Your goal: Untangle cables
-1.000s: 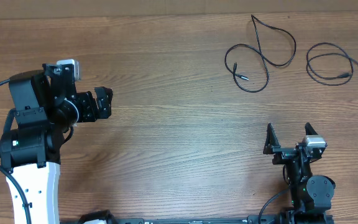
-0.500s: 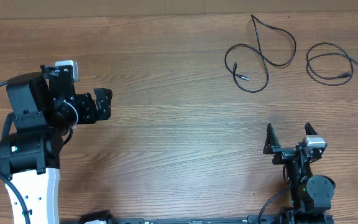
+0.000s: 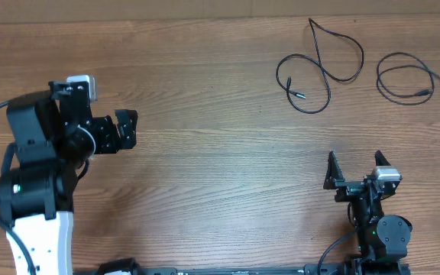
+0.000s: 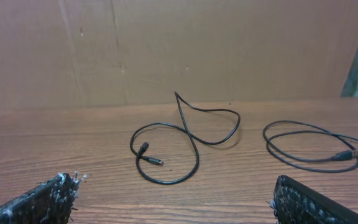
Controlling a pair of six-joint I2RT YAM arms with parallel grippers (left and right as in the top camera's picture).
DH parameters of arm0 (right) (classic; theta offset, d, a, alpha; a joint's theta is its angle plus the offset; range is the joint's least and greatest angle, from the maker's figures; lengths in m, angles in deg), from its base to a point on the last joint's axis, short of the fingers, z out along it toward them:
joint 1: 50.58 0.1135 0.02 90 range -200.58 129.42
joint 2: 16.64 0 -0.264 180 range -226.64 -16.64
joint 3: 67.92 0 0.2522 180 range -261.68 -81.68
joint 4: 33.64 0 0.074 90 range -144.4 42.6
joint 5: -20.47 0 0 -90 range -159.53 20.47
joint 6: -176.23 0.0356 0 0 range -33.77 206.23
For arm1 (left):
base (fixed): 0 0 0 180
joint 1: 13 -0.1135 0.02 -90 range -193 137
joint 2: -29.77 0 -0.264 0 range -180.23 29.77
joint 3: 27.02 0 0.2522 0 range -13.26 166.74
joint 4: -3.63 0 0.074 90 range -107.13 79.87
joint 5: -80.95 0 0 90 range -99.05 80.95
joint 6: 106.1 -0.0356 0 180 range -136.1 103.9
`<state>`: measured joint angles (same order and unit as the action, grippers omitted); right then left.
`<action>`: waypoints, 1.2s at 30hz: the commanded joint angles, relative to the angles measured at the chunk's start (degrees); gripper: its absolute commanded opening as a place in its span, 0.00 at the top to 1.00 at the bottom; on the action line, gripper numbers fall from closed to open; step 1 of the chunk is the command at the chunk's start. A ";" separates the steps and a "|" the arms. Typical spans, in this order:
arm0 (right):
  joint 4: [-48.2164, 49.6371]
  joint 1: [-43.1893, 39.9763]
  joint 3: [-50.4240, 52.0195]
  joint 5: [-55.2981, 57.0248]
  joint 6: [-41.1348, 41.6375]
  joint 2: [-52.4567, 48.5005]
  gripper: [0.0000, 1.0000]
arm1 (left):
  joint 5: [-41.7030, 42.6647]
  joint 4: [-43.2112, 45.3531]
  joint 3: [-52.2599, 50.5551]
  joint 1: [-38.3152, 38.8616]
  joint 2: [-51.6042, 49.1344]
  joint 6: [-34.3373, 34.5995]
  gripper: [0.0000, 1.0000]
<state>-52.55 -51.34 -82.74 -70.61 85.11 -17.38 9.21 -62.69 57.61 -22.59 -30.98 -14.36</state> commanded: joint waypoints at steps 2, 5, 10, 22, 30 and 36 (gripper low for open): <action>0.35 -0.22 0.61 0.37 -0.24 0.61 0.00 | 0.83 0.07 -0.31 0.79 6.45 1.03 0.00; 0.33 -0.31 0.61 0.37 -0.26 0.61 0.00 | 0.83 0.07 -0.31 0.79 10.40 1.05 0.00; 0.35 -0.33 0.61 0.37 -0.26 0.61 0.00 | 0.83 0.07 -0.31 1.07 16.00 1.05 0.00; 0.35 -0.22 0.61 0.37 -0.26 0.61 0.00 | 0.85 -0.02 -0.31 4.94 30.53 1.05 0.01; 0.35 -0.22 0.61 0.37 -0.24 0.61 0.00 | 0.85 -0.76 -0.31 7.17 40.50 1.05 0.01; 0.35 -0.22 0.61 0.37 -0.26 0.61 0.00 | 0.85 -7.28 -0.31 9.81 47.76 1.05 0.01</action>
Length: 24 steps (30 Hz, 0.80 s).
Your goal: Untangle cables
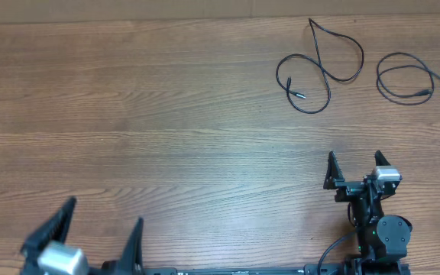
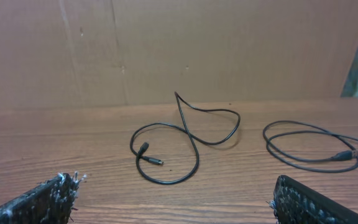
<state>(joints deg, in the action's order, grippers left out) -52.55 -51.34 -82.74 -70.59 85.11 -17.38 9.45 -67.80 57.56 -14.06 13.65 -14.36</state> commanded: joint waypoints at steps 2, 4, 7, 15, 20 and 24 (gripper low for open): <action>0.35 -0.22 0.61 0.35 -0.24 0.61 0.00 | 0.61 -5.81 -0.24 1.95 5.11 1.05 0.01; 0.35 -0.22 0.61 0.35 -0.24 0.61 0.00 | 0.61 -9.64 -0.24 2.12 6.64 1.05 0.00; 0.35 -0.22 0.61 0.35 -0.24 0.61 0.00 | 0.61 -17.03 -0.24 2.12 8.70 1.05 0.00; 0.35 -0.22 0.61 0.35 -0.24 0.61 0.00 | 0.63 -29.07 -0.33 2.21 13.64 1.07 0.00; 0.35 -0.22 0.61 0.35 -0.24 0.61 0.00 | 0.76 -29.38 0.24 2.23 15.85 1.07 0.00; 0.35 -0.24 0.61 0.35 -0.24 0.61 0.00 | 0.70 -29.46 0.13 2.23 15.87 1.07 0.01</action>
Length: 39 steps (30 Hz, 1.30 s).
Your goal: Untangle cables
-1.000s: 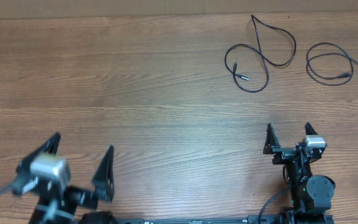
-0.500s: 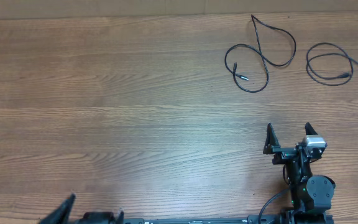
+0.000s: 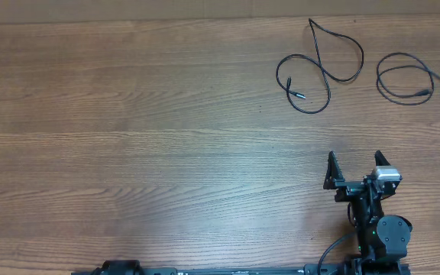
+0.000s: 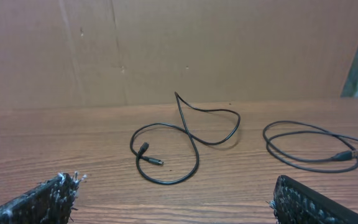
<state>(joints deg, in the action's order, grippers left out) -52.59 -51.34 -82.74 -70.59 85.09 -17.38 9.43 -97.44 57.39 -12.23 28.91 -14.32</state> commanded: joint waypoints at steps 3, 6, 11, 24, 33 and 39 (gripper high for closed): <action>0.39 -0.28 0.63 0.35 -0.22 0.61 0.00 | 0.76 0.20 0.31 0.39 0.61 1.03 0.00; 0.39 -0.28 0.61 0.35 -0.24 0.61 0.00 | 0.74 0.15 0.33 0.39 0.61 1.03 0.00; 0.39 -0.28 0.61 0.35 -0.22 0.61 0.00 | 1.70 1.03 0.31 0.37 0.61 2.49 0.01; 0.39 -0.35 0.61 0.35 -0.22 0.61 0.00 | -13.40 28.33 -12.37 0.37 0.61 -0.44 0.00; 0.39 -1.09 0.61 0.35 -0.22 0.61 0.00 | -13.31 58.31 -40.13 0.37 0.59 -2.03 0.01; 0.37 -1.09 0.61 0.35 -0.24 0.61 0.00 | -12.92 72.74 -54.77 0.37 0.59 -2.05 0.00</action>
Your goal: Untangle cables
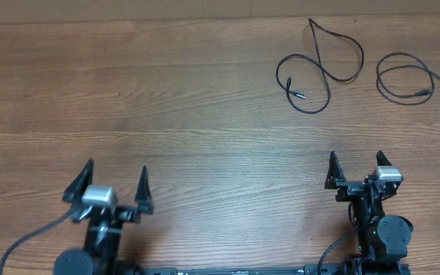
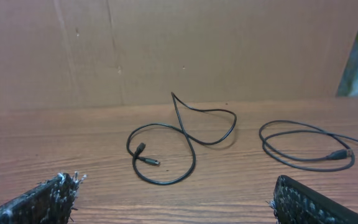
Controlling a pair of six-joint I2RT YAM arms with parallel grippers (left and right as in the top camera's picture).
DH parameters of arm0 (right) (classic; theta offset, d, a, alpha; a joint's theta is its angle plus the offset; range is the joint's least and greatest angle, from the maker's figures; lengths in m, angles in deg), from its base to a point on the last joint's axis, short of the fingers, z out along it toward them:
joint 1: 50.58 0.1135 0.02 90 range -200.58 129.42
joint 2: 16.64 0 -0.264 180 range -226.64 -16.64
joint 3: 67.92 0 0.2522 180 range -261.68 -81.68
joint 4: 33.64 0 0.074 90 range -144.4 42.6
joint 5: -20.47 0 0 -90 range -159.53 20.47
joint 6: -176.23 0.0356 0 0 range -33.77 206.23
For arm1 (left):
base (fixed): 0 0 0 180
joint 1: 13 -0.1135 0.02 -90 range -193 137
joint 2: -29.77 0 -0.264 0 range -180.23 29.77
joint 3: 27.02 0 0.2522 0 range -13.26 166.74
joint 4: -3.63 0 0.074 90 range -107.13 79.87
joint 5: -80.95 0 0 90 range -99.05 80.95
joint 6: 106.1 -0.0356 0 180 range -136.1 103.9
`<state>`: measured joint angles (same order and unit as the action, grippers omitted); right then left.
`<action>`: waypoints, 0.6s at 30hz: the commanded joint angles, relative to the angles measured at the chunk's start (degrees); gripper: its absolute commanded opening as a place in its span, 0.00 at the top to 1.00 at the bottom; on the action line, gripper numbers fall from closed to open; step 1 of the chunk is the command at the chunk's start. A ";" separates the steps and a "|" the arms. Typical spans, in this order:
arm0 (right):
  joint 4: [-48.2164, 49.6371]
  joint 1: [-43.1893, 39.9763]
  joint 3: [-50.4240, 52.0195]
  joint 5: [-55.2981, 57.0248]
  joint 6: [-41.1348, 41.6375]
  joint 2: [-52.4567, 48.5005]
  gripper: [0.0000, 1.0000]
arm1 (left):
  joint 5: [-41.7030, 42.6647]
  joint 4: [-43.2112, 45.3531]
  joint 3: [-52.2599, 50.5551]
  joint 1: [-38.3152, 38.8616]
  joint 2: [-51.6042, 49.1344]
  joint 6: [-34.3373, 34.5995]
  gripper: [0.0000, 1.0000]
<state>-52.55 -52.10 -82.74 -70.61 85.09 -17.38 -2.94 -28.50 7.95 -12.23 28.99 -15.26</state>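
Two black cables lie apart at the far right of the wooden table. One is a twisted loop (image 1: 321, 67) with a raised kink and both plugs near each other, also in the right wrist view (image 2: 140, 149). The other is a flat coil (image 1: 425, 94) to its right (image 2: 339, 153). My right gripper (image 1: 355, 160) stands open near the front edge, well short of both cables, with nothing between its fingers (image 2: 174, 193). My left gripper (image 1: 116, 172) stands open at the front left, far from the cables.
A brown cardboard wall (image 2: 185, 43) closes off the back of the table (image 1: 166, 99). A small dark object shows at the right edge. A greenish post stands beyond the table at the far right.
My left gripper, out of the overhead view before, now stands open at the front left of the table. The right wrist view has shifted slightly. Neither cable has moved.
At first my left arm stood raised at the left side of the table. Then only its open fingers showed at the bottom left edge, then it was out of view. Now it stands open at the front left. The right gripper stayed open, and the cables lay unchanged.
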 commanded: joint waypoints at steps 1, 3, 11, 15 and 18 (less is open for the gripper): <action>0.35 -0.33 0.61 0.37 -0.22 0.61 0.00 | -0.55 5.42 -7.26 0.37 0.50 -1.11 0.01; 0.33 -0.33 0.61 0.37 -0.22 0.61 0.00 | -0.48 8.35 -11.47 0.37 0.50 -1.62 0.01; 0.33 0.24 0.61 0.37 -0.24 0.61 0.00 | -0.28 13.00 -18.86 0.37 0.50 -8.22 0.00; 0.33 3.13 0.61 0.37 -0.22 0.61 0.00 | -0.42 13.11 -20.37 0.37 0.42 -9.88 0.01; 0.33 5.20 0.61 0.37 -0.22 0.61 0.00 | -1.11 13.09 -20.37 0.37 0.37 -9.88 0.00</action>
<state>-52.53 -48.74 -82.74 -70.59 85.06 -17.38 -2.94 -15.82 -11.79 -12.23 29.01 -22.78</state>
